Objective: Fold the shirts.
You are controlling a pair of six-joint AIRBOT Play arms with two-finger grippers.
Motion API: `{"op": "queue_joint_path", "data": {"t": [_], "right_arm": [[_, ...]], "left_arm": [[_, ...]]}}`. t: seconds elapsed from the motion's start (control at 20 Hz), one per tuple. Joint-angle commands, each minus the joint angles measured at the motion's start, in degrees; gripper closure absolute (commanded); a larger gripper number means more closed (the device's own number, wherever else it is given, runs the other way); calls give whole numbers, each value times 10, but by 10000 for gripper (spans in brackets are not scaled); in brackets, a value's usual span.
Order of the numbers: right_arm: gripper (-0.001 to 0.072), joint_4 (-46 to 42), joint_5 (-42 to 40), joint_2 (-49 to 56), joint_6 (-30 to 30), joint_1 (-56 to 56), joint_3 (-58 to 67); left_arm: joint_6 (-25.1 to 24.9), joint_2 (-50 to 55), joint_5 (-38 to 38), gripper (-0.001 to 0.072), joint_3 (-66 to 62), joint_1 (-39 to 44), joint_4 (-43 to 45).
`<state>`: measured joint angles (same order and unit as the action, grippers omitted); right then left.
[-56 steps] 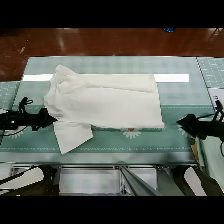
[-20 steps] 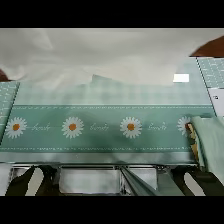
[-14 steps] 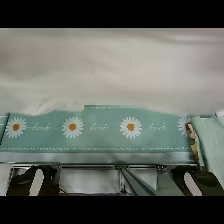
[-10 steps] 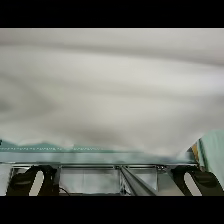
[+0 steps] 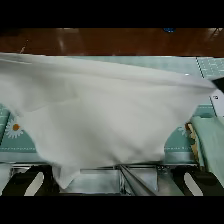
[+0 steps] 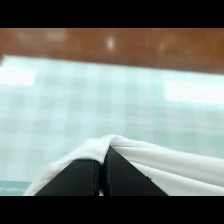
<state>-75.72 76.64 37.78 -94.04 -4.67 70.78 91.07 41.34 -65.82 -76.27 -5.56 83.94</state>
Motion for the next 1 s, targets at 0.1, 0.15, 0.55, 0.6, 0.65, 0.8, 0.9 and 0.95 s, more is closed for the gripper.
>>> {"op": "queue_joint_path", "data": {"t": [0.1, 0.15, 0.55, 0.6, 0.65, 0.8, 0.9, 0.95], "right_arm": [[692, 65, -188, 229, 57, 0, -46], [691, 80, -209, 281, 66, 0, -32], [691, 170, -252, 628, 88, 0, 209], [691, 176, -248, 640, 88, 0, 221], [691, 173, -240, 645, 88, 0, 228], [691, 170, -167, 641, 105, -17, 231], [691, 156, -66, 641, 119, -33, 229], [691, 138, -30, 641, 121, -35, 224]], "left_arm": [[1, 251, 135, 678, 18, 2, -56], [1, 297, 156, 678, 7, 2, -67], [51, 613, 129, 678, -226, 2, -122], [50, 621, 111, 678, -234, 2, -122], [50, 621, 96, 678, -234, 0, -119], [-20, 617, -13, 678, -234, -18, -118], [-62, 617, -94, 678, -226, -31, -86], [-62, 617, -123, 679, -216, -40, -77]]}}
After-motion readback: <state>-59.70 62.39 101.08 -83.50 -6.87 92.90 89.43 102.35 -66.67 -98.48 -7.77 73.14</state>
